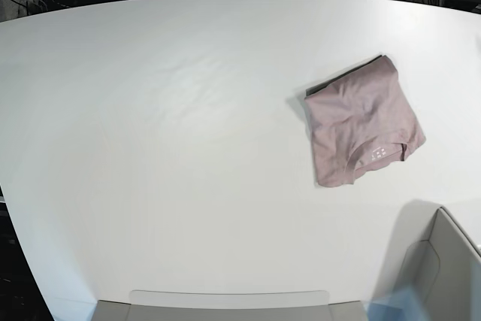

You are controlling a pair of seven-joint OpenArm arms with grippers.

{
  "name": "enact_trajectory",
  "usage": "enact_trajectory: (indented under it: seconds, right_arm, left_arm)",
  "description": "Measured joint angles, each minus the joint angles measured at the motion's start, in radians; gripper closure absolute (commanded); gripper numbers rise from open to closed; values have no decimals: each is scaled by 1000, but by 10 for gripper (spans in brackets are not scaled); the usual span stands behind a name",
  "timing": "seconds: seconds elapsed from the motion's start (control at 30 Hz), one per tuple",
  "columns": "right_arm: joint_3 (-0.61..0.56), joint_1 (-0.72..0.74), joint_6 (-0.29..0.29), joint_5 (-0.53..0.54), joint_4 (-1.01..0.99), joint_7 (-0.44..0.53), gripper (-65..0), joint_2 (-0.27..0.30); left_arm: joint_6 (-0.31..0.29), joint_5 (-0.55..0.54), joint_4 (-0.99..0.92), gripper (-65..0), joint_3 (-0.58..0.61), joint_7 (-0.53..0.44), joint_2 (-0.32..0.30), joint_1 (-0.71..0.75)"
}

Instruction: Fold the T-shirt properly

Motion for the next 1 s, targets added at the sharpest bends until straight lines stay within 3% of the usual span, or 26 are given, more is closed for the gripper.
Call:
enact_trajectory:
  seconds: [0.13,0.27,0.4,0.5,0.63,0.9,1.0]
  right_arm:
    - [-162,172,-7,-13,-158,5,0,-11]
    - [-319,303,-5,-8,-323,21,0,-60]
    - [-478,441,0,-1,-550,150,0,-110]
    - [-581,533,-6,-11,-669,191,0,-124]
    - [-699,599,-12,-14,-747,222,0,-158]
    - [-896,676,-6,-10,-932,360,0,-226]
    - [-961,694,-8,-11,-1053,407,0,-280]
  left_arm:
    - [-3,-7,-169,0,0,-30,6,-103]
    - [13,-12,-261,0,0,-153,8,-153]
    - [216,-10,-419,0,0,-267,2,-221]
    - [350,-9,-519,0,0,-344,3,-261]
    - [455,-9,-582,0,0,-471,11,-284]
    - [479,-9,-591,0,0,-487,31,-332]
    - [478,-9,-591,0,0,-483,39,-359]
